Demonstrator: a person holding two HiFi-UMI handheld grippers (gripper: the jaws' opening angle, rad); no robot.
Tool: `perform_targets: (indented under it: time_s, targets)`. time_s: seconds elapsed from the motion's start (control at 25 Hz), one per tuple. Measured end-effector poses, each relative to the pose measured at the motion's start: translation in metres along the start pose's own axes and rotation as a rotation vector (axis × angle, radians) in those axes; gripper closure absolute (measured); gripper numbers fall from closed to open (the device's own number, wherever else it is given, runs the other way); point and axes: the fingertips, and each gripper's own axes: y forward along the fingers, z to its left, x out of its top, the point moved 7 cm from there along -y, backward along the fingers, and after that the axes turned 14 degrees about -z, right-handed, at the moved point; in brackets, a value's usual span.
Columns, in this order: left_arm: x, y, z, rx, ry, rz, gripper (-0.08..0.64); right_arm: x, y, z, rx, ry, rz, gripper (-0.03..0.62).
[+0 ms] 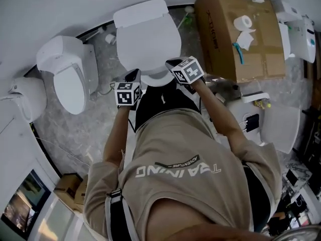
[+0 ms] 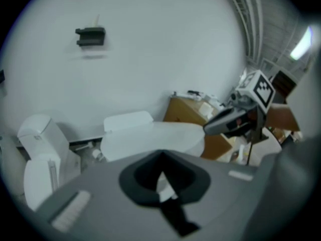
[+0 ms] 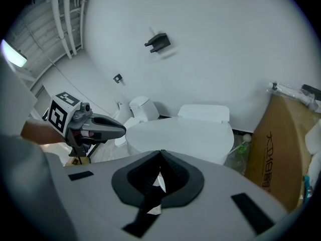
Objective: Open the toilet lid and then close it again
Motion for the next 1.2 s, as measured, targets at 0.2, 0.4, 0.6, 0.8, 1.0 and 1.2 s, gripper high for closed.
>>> perform_targets:
  time_s: [0.2,0.4,0.6,0.8,1.0,1.2]
  targets:
    - [-0.042,0.002,-0.004,-0.039,-0.035,0.049,0.554,-0.045,0.007,0.007,-0.060,0.000,0.011,0.578]
    - [-0.086,0.009,-0.009,-0.091,-0.073,0.137,0.554,-0.092,0.016,0.009,-0.092,0.030,0.070,0.578]
    - [-0.124,0.020,-0.010,-0.106,-0.116,0.184,0.555,-0.130,0.029,0.006,-0.104,0.009,0.118,0.579]
    - [-0.162,0.031,-0.012,-0.131,-0.130,0.253,0.554,-0.168,0.042,0.002,-0.099,0.011,0.173,0.578]
    - [-0.198,0.047,-0.012,-0.159,-0.120,0.322,0.555,-0.203,0.059,-0.005,-0.096,0.012,0.230,0.578]
    - [-0.233,0.065,-0.012,-0.180,-0.148,0.368,0.555,-0.238,0.074,-0.018,-0.104,0.085,0.268,0.578]
